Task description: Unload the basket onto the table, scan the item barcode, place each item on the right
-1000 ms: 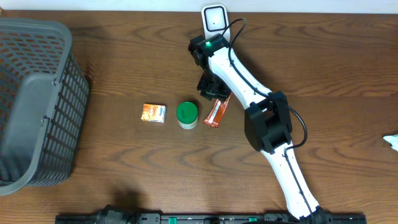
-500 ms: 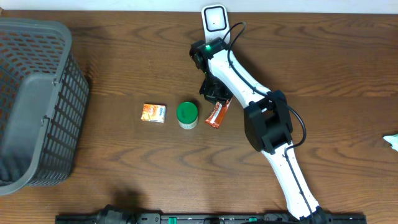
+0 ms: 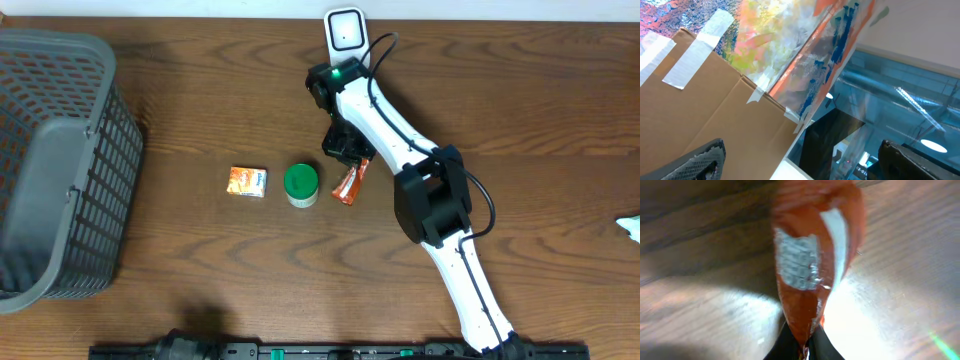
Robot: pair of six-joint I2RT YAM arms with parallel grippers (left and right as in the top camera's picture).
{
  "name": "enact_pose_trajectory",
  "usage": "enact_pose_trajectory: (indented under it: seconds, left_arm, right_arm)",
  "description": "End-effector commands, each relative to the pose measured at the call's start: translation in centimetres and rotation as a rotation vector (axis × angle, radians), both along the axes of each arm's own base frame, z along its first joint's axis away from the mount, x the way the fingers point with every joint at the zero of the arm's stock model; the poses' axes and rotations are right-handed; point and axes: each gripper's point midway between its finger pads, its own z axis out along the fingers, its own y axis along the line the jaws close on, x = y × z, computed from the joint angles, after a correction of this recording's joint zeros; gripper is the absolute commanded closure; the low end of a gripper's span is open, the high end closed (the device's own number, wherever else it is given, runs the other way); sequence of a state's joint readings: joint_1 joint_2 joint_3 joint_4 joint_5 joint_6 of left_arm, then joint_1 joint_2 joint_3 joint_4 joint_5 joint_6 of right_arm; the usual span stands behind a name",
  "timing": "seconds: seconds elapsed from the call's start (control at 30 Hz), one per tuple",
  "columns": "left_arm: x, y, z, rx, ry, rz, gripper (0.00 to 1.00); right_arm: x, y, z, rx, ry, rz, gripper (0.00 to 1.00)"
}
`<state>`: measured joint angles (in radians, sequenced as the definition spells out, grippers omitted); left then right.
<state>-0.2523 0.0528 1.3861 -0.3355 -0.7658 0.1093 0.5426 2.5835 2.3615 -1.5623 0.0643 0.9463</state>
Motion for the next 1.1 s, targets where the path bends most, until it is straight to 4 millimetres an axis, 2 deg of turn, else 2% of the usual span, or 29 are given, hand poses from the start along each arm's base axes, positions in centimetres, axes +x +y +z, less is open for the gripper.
enact_pose_trajectory:
  seconds: [0.0, 0.17, 0.37, 0.47, 0.57, 0.73, 1.07]
  left_arm:
    - [-0.4, 0.2, -0.1, 0.003, 0.002, 0.014, 0.02]
    - [-0.4, 0.2, -0.1, 0.003, 0.002, 0.014, 0.02]
    - [-0.4, 0.2, -0.1, 0.003, 0.002, 0.014, 0.02]
    - [-0.4, 0.2, -0.1, 0.003, 0.002, 0.014, 0.02]
    - [-0.4, 0.2, -0.1, 0.003, 0.002, 0.014, 0.02]
    - [-0.4, 0.2, -0.1, 0.003, 0.002, 0.014, 0.02]
    - [-0.4, 0.2, -0.1, 0.003, 0.002, 0.014, 0.02]
  right_arm:
    - [2.2, 0.2, 5.4, 0.029, -0.155, 0.000, 0.98]
    - [3.1, 0.7, 11.8, 0.041, -0.344, 0.029, 0.98]
    - [1.2, 2.1, 17.1, 0.066, -0.465, -0.008, 0.98]
    - [0.1, 1.0, 19.7, 0.000, -0.564, -0.137, 0.98]
    - [-0.8, 0.0, 21.6, -0.041, -0.637, -0.224, 0.98]
    - [-1.8, -0.3, 23.4, -0.047, -0.690, -0.264, 0.98]
    - [-2.5, -0.1, 24.3, 0.015, -0.700, -0.369, 0.98]
